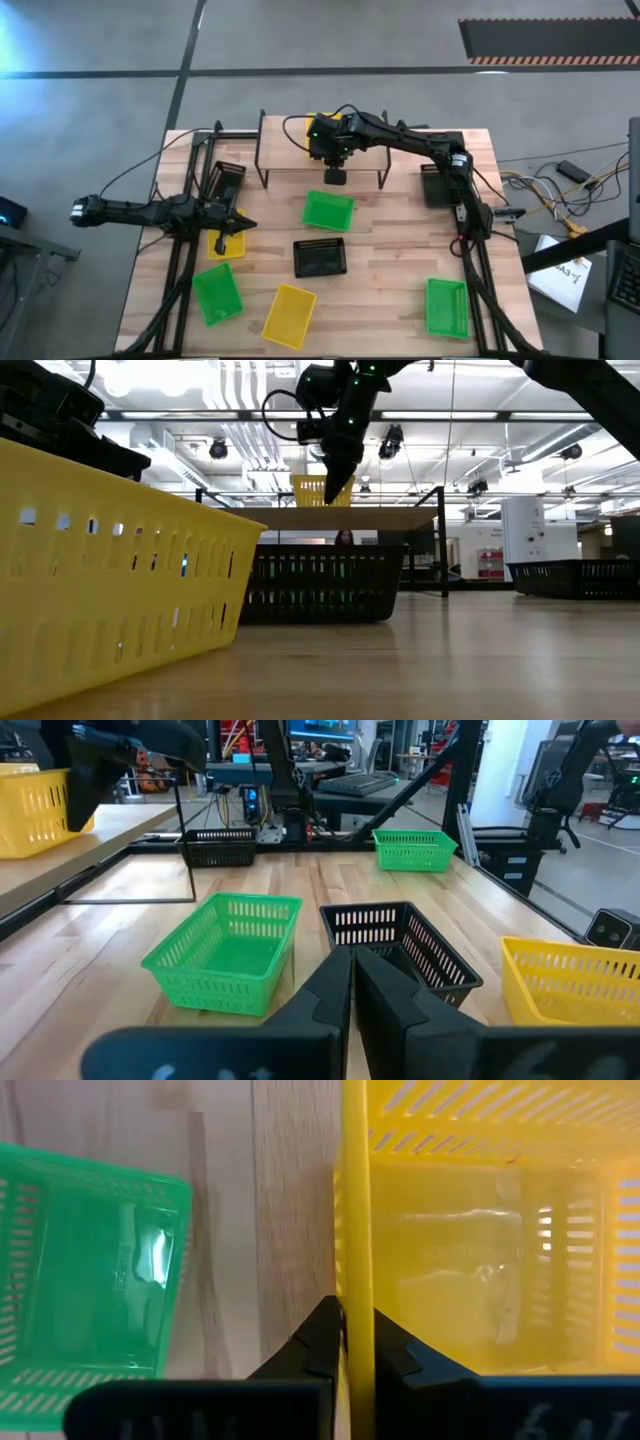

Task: Stack baskets on shelf by color
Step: Put the right yellow bin on the shelf, then put the middle black bin on the shelf

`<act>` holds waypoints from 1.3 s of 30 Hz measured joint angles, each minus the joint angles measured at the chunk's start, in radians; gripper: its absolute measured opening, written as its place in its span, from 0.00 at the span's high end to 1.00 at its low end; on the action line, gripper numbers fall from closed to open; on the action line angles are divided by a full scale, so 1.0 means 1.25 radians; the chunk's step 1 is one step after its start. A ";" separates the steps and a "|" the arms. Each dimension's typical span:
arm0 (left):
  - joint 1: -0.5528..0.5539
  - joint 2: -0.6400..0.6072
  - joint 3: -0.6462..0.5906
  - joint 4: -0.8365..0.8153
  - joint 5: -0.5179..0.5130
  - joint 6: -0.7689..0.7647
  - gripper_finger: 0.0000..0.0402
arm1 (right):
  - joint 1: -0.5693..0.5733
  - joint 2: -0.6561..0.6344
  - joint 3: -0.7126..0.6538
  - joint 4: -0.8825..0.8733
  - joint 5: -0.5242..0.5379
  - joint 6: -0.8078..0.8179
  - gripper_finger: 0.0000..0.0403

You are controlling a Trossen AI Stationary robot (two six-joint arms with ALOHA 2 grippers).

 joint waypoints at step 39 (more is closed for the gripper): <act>0.000 0.000 0.000 0.000 0.000 0.000 1.00 | 0.411 -0.311 -0.485 0.044 -0.183 -0.069 0.59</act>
